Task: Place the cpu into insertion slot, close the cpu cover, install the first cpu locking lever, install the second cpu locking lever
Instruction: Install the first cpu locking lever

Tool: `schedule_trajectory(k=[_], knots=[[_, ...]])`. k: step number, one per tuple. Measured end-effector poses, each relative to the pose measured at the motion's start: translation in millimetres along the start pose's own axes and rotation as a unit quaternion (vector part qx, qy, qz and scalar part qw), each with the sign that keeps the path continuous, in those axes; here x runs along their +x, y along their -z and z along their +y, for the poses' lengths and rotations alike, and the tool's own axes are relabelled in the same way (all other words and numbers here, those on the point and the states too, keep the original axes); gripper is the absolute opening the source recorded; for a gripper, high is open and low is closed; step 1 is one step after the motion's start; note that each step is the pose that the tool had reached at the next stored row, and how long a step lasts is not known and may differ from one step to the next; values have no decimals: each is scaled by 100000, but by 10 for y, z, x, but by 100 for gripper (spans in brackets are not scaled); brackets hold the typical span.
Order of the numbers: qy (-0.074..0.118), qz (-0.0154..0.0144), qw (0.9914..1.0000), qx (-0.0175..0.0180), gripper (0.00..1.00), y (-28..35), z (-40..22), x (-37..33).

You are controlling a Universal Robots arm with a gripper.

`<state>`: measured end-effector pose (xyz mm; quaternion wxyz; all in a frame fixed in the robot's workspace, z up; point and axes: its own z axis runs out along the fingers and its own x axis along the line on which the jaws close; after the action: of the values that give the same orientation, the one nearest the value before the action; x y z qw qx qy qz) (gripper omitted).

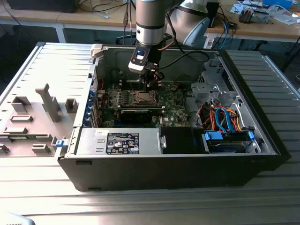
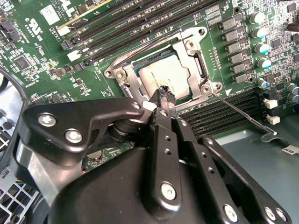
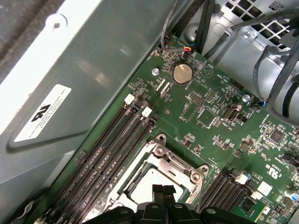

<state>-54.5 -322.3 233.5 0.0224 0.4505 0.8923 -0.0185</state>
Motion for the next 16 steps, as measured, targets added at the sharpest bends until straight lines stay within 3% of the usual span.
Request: schedule_trajectory(k=[7,16], knots=[[80,2,100000,-5,11,0,0,0],[2495,6,99969,-169,11,0,0,0]])
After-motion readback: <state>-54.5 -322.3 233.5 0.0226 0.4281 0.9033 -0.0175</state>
